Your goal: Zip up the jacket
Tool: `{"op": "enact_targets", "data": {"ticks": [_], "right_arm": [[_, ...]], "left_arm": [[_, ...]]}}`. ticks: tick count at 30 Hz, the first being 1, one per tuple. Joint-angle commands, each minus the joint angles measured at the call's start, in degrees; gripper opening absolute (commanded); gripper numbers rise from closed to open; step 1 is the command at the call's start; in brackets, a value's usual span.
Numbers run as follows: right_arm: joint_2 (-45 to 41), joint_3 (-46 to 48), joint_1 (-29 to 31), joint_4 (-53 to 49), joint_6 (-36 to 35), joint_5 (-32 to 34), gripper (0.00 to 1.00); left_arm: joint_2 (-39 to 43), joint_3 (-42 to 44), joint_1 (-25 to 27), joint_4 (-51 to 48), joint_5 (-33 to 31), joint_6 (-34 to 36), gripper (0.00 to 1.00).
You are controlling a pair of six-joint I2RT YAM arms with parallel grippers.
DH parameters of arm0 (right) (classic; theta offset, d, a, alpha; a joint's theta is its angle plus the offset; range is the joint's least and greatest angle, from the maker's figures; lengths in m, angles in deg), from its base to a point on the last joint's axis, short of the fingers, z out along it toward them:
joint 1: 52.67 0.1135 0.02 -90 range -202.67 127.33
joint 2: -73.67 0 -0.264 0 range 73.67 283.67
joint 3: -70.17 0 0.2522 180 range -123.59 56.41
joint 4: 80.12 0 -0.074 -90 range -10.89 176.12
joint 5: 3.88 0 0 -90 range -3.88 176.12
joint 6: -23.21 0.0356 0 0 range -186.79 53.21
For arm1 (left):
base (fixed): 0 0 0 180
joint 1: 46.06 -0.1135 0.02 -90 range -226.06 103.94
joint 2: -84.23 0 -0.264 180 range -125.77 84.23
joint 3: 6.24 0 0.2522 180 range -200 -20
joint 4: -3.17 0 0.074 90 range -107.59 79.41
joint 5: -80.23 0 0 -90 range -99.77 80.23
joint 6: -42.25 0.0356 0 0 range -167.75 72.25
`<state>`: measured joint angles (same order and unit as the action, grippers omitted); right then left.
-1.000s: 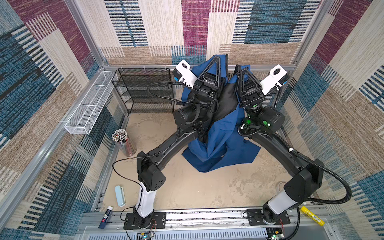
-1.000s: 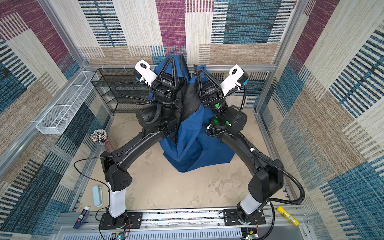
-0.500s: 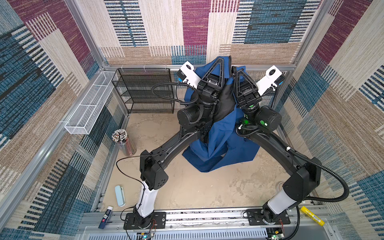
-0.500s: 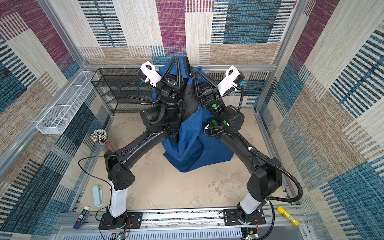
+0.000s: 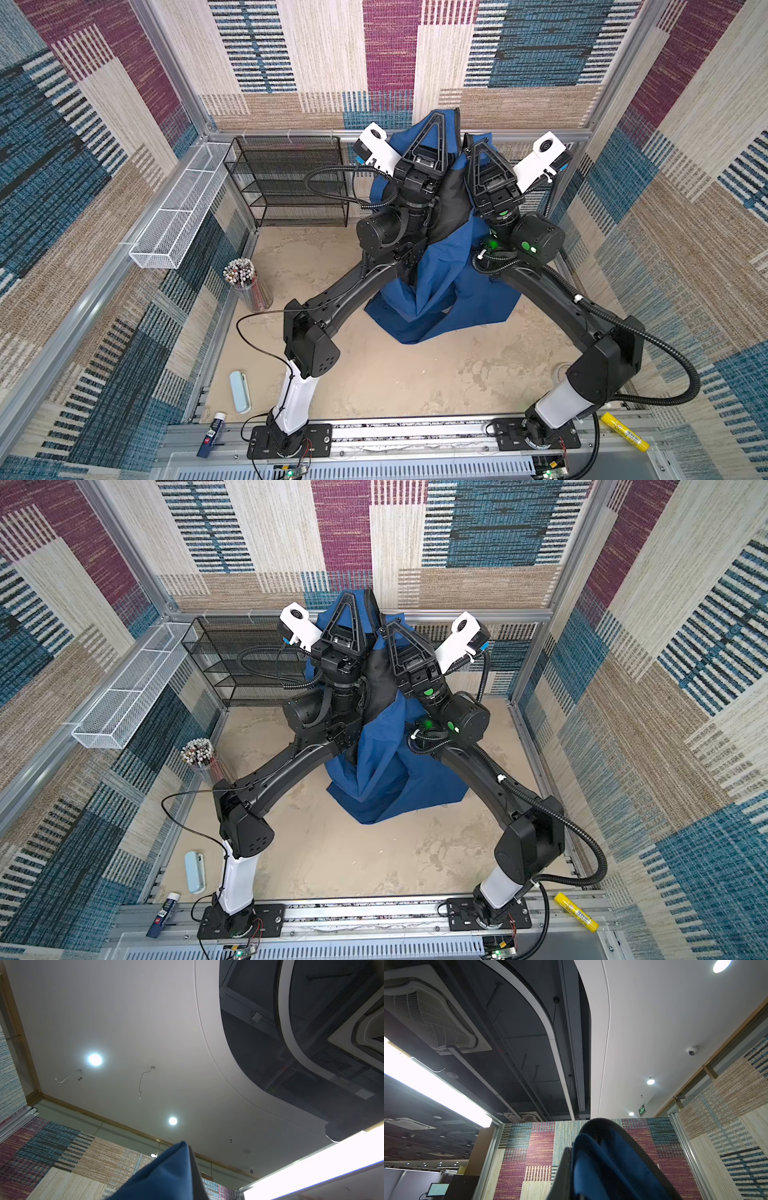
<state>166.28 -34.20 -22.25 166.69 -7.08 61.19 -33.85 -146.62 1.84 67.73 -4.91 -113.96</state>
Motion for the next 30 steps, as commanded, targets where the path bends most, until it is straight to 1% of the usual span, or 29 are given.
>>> {"op": "enact_targets", "data": {"ticks": [1,4,23,30], "right_arm": [[0.08,-0.60,0.35,25.44,-0.06,-1.40,0.00],[0.58,-0.87,0.52,25.47,-0.38,-1.63,0.00],[1.32,-3.20,0.61,25.42,-0.08,-1.10,0.00],[1.33,-2.73,0.67,25.42,0.03,-0.91,0.00]], "left_arm": [[-0.04,-0.74,0.09,2.27,-0.27,-0.30,0.00],[-0.08,-0.32,0.13,2.27,-0.92,-0.71,0.00],[0.14,-0.83,0.14,2.36,-0.29,-0.64,0.00],[-0.39,-2.28,0.10,2.27,-0.47,-0.20,0.00]]}}
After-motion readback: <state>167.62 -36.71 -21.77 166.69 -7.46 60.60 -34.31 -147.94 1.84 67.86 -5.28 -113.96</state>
